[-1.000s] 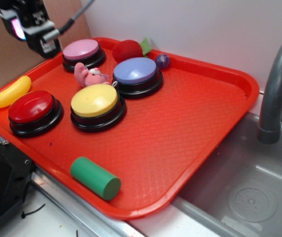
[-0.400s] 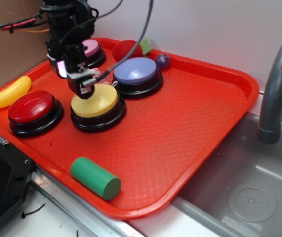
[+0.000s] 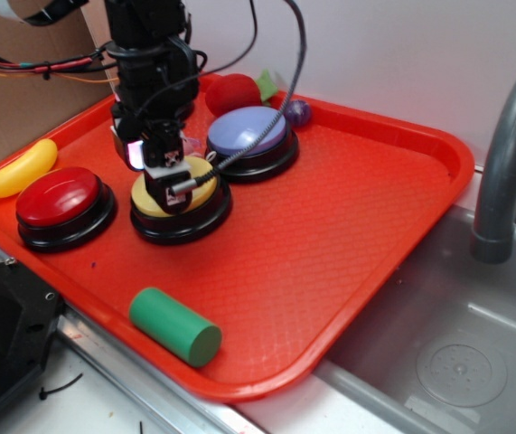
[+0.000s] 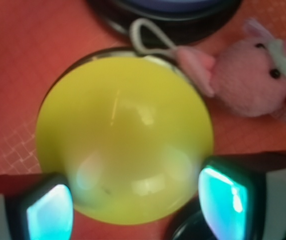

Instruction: Push the yellow button.

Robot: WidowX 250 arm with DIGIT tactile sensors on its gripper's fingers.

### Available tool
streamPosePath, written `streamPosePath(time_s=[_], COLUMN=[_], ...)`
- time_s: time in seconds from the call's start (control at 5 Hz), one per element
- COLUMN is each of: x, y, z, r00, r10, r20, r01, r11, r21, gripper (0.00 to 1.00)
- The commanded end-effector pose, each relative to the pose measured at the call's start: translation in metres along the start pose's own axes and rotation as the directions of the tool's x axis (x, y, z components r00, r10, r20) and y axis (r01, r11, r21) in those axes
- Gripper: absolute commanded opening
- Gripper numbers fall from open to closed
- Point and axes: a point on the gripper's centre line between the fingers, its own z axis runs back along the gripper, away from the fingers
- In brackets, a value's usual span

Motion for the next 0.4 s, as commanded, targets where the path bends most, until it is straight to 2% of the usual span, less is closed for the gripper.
streamPosePath(time_s=[0.0, 0.2], x=[-0.005, -0.011], y=[0.0, 0.003], z=[0.032, 0.057], r00=[0.998, 0.995], r10=[0.032, 0.068], r20=[0.06, 0.068], r01=[-0.033, -0.07], r11=[0.999, 0.997], r21=[0.013, 0.038], gripper=[1.0, 1.0])
